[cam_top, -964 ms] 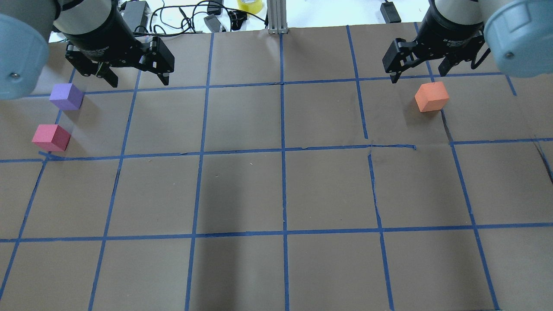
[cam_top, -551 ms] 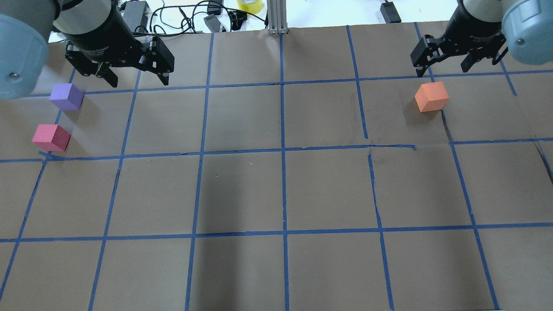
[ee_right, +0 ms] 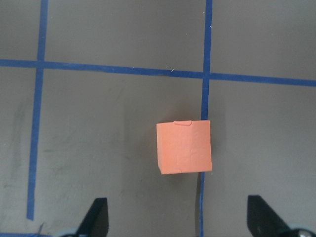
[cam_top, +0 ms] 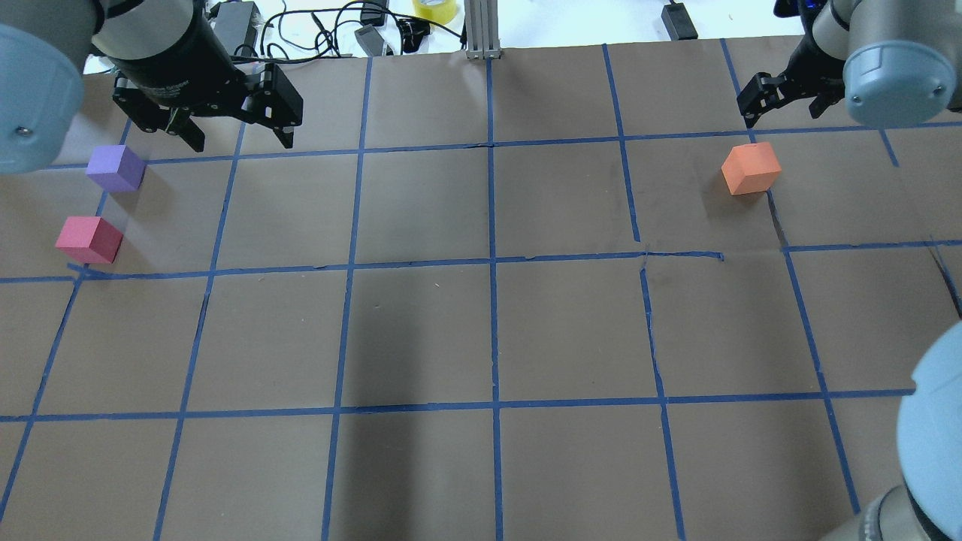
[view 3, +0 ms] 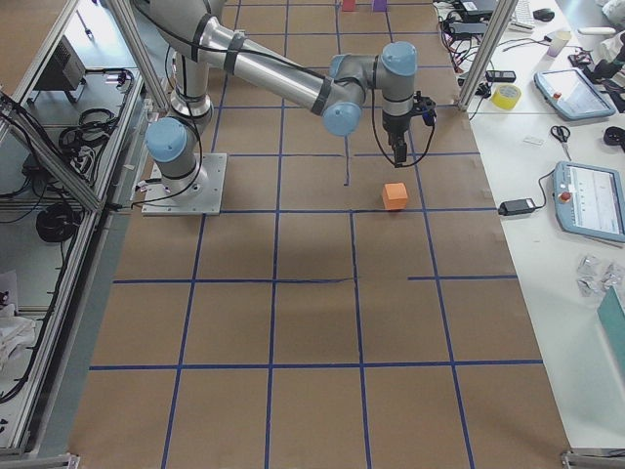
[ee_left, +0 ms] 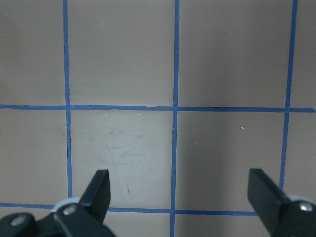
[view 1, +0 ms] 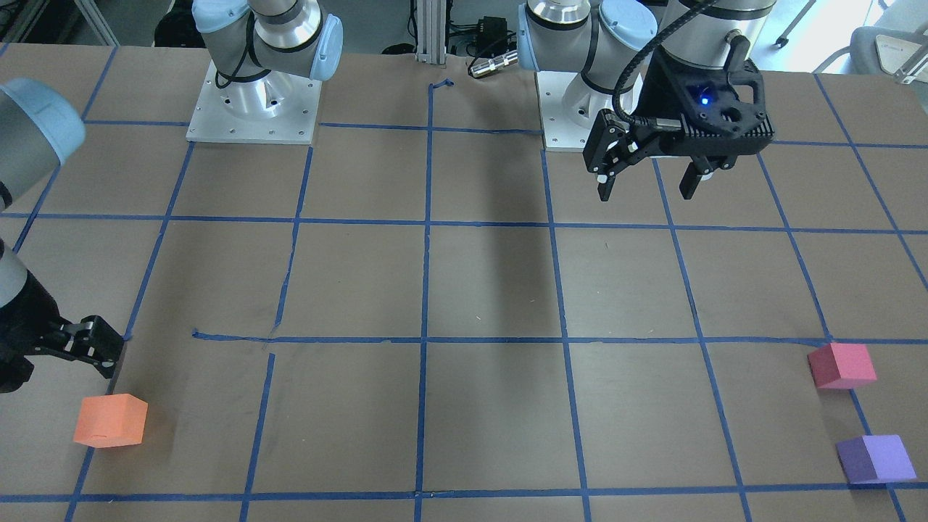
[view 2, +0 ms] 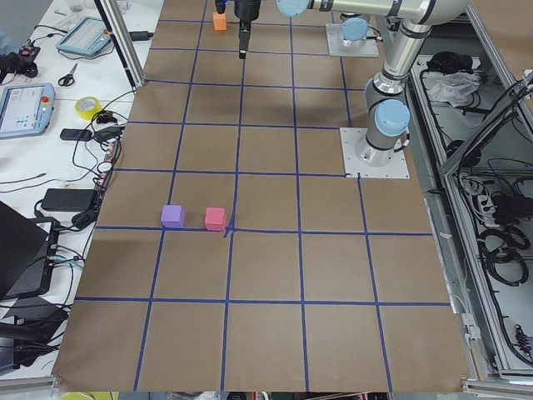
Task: Arrange blocks in a line
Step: 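Lower the right gripper onto the orange cube and close it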
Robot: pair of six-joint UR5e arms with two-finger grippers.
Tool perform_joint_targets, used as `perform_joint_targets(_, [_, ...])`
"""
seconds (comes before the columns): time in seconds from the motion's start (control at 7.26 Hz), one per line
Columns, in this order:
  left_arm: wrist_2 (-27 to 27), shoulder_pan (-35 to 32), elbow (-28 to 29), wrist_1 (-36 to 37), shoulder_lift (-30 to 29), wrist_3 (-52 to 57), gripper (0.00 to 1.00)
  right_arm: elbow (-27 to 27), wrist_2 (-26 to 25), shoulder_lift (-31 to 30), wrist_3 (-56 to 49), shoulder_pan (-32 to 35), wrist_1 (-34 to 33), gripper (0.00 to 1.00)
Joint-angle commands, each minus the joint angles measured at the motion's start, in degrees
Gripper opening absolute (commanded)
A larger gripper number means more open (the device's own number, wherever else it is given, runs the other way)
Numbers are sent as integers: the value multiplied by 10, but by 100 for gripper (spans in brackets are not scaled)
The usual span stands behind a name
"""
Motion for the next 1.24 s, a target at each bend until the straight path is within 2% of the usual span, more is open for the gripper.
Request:
perform_joint_targets(0.0, [0,0,0,-1,1,0,100,-6,1,63,-13,-16,-63,100])
perform_joint_targets(0.28, [0,0,0,-1,1,0,100,-7,2,105,-11,-17,-79,100])
perform_joint_targets(0.55, [0,0,-1,-1,1,-1,100,-8,35,116,-6,-17,-83,100])
perform_joint_targets(0.96, [0,0,0,0,0,-1,100,-8,34,141,-9,-17,-80,100])
perform_joint_targets(1.1, [0,0,0,-1,1,0,100,-8,32,141,-8,-17,-77,93])
